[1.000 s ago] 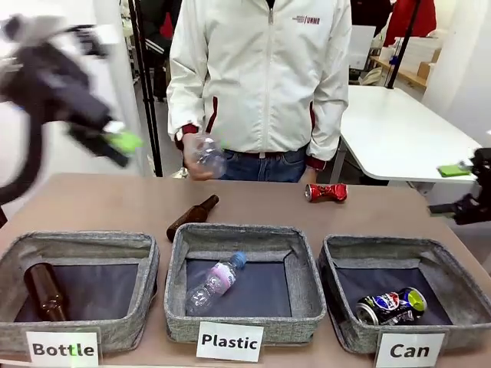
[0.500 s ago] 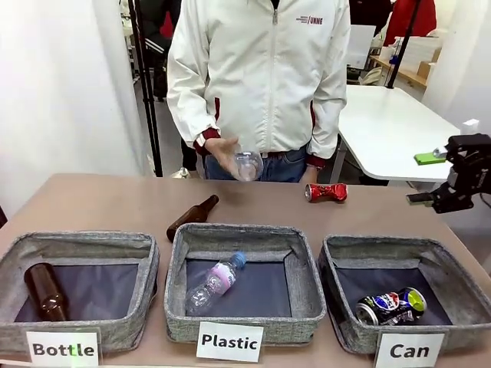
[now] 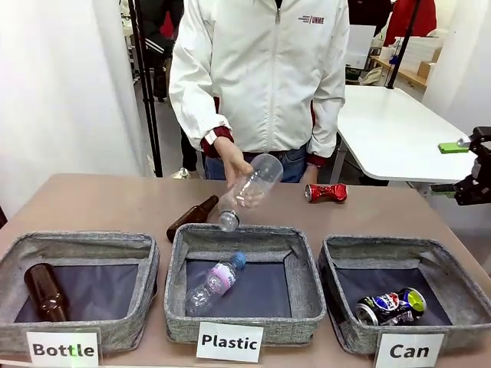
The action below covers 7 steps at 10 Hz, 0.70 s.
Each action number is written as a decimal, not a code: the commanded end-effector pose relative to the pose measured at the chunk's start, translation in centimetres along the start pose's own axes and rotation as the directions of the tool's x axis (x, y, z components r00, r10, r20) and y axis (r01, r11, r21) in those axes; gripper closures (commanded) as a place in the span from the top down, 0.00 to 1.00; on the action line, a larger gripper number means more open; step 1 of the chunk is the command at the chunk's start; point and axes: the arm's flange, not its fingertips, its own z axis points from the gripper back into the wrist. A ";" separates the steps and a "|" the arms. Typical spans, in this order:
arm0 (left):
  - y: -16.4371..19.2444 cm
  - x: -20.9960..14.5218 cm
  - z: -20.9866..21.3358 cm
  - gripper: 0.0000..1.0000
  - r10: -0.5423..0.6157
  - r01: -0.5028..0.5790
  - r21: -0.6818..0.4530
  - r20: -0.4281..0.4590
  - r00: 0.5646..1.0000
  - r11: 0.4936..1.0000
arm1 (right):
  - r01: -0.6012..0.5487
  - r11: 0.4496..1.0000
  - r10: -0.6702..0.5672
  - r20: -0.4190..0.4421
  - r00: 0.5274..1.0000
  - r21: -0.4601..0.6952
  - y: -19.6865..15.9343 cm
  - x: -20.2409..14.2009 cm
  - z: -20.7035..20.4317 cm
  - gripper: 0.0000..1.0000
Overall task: Sort the can waste into the basket.
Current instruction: Pick up the can waste from the table and place it in the right Fabric basket.
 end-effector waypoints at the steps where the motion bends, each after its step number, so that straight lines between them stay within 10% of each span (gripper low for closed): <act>1: -2.1 -0.5 0.2 1.00 -0.008 0.008 0.006 0.006 1.000 1.000 | -0.010 1.000 0.010 -0.031 0.999 0.001 0.3 -0.3 -1.0 1.00; 7: -2.1 -0.5 0.2 1.00 -0.008 0.008 0.006 0.006 1.000 1.000 | -0.010 1.000 0.010 -0.031 0.999 0.001 0.3 -0.3 -1.0 1.00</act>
